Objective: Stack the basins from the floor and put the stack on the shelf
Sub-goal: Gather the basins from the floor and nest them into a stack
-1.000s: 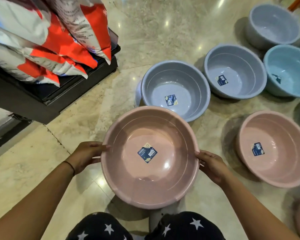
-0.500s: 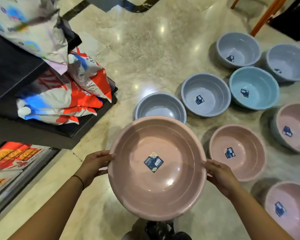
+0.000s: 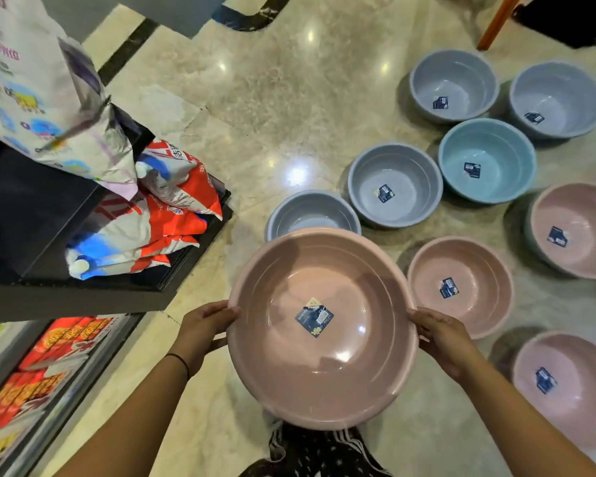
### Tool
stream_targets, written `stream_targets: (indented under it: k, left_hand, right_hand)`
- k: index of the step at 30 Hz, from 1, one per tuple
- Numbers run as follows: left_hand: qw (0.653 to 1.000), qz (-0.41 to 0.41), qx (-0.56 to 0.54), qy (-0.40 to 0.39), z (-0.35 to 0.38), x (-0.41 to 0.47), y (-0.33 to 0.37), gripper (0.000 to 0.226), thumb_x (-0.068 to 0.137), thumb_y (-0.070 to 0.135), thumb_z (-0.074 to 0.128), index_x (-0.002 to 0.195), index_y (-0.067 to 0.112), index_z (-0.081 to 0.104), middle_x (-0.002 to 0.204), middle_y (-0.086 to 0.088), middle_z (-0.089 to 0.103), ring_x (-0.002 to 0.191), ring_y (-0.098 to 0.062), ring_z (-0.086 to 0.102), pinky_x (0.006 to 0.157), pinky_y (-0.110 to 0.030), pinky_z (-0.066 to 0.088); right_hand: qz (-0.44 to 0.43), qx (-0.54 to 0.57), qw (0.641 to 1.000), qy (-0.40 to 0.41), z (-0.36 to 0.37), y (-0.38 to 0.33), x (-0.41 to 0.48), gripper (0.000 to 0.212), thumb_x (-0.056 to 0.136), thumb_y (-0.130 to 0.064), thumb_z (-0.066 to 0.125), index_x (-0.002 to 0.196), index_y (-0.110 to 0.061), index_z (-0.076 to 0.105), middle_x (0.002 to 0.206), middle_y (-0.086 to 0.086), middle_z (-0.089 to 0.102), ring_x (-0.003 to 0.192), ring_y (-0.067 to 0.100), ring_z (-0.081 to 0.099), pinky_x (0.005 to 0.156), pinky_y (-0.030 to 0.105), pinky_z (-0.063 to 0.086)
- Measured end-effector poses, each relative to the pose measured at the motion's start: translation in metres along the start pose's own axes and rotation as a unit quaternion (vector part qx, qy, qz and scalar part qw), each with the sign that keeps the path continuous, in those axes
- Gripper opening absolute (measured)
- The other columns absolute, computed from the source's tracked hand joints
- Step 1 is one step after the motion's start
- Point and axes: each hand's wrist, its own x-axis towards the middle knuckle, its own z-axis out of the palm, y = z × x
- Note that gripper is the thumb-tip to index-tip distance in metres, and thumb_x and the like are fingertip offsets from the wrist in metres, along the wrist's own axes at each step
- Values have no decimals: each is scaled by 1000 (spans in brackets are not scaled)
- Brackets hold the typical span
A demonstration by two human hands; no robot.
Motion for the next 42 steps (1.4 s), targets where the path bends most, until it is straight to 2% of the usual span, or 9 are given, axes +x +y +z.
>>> stream_targets:
  k: [5,12,20,25,30,33,37,40,42]
  left_hand:
    - [1000,-3,-5,-2,-1,30,15,19,85,9,76,101,18,75,90,0,79,87,-17,72,59,-25,57]
    - [1000,6,-10,-12,-3,86,49,20,87,2,71,101,15,72,95,-5,75,86,-19,70,62,-24,55]
    - [999,48,16,4,21,178,88,27,88,1,70,110,14,64,96,0,69,82,-13,66,62,-24,51]
    - [993,93,69,14,56,269,86,28,87,5,72,112,16,64,108,-9,69,92,-24,66,87,-41,55]
    - [980,150,130,27,90,350,72,18,88,13,70,105,21,67,111,-8,70,105,-30,67,96,-51,54]
    - [962,200,185,36,101,389,59,17,89,17,69,105,23,69,102,1,69,100,-26,67,93,-49,56]
    - [922,255,285,64,109,433,37,23,89,19,65,109,15,77,109,-4,76,98,-24,68,87,-33,52]
    - [881,309,343,102,110,454,17,23,89,19,68,109,14,79,114,-3,77,103,-23,70,85,-24,45]
    - [884,307,337,102,108,467,9,27,87,20,73,113,14,78,118,-4,76,103,-23,71,87,-24,45]
  right_hand:
    - [4,1,1000,16,17,-10,19,8,87,-9,67,89,-6,75,73,6,75,65,16,68,69,33,54]
    - [13,0,999,40,54,-26,63,9,87,-6,66,94,-4,71,69,6,69,60,16,63,51,21,53]
    - [-8,-12,997,72,91,-47,141,14,86,1,63,82,-10,70,63,4,64,50,14,60,46,23,48]
    - [-27,-60,996,61,102,-43,221,13,87,1,63,92,-7,72,86,17,61,77,28,57,63,32,52]
    - [-67,-99,987,104,104,-26,309,12,88,-3,65,97,2,71,87,19,66,72,27,60,65,34,56]
    - [-132,-207,958,150,109,-5,351,11,85,-10,71,75,-4,72,74,20,70,69,27,62,70,44,55]
    - [-221,-325,904,170,102,25,396,37,81,-22,76,49,-13,59,42,-2,53,49,19,46,52,33,38]
    - [-285,-346,876,177,92,41,420,15,82,-23,76,77,-10,77,65,0,71,62,12,63,60,29,47]
    - [-285,-279,901,171,88,47,432,18,83,-22,76,96,-11,78,76,-7,73,66,0,67,60,18,50]
